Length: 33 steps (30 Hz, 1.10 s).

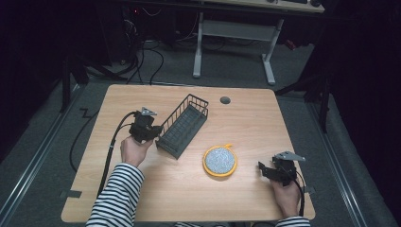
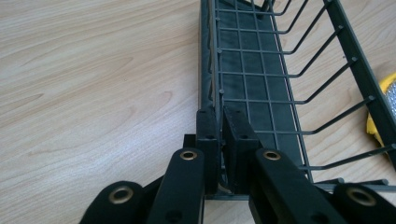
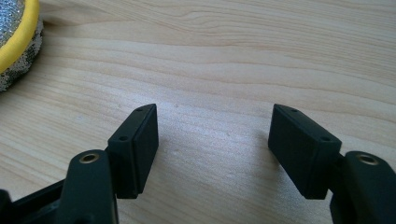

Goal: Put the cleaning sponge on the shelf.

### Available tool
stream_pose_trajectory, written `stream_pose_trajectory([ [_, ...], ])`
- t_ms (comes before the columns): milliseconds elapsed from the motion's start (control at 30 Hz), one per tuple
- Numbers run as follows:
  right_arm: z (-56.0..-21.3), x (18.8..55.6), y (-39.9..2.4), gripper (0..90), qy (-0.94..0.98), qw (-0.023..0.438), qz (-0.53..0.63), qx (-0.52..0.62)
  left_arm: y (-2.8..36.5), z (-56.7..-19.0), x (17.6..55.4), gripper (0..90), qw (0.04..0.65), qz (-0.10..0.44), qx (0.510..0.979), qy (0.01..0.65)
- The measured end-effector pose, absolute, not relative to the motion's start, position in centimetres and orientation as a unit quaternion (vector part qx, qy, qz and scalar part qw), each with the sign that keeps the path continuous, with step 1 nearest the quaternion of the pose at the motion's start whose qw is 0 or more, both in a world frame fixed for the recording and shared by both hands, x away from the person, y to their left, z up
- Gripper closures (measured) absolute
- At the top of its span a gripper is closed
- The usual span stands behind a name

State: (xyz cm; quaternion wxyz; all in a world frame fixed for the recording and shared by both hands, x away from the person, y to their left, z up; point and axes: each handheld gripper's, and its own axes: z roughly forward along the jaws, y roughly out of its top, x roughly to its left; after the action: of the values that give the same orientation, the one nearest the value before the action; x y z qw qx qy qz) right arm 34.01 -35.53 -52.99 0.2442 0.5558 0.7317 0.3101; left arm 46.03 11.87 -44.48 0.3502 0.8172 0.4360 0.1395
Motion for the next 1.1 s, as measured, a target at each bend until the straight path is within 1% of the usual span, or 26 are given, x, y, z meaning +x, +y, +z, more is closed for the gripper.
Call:
stream_pose_trajectory([
  [367,-53.0,34.0,-35.5,33.6,0.732,0.244,0.310,0.556,11.8,-44.6,44.5,86.0,0.358,0.134,0.817,0.432],
  [800,-53.0,34.0,-35.5,33.6,0.731,0.245,0.310,0.556,10.9,-44.7,41.7,86.0,0.371,0.127,0.820,0.417],
  [1100,-53.0,34.0,-35.5,33.7,0.731,0.245,0.310,0.556,10.3,-44.7,40.9,85.9,0.367,0.133,0.823,0.412],
])
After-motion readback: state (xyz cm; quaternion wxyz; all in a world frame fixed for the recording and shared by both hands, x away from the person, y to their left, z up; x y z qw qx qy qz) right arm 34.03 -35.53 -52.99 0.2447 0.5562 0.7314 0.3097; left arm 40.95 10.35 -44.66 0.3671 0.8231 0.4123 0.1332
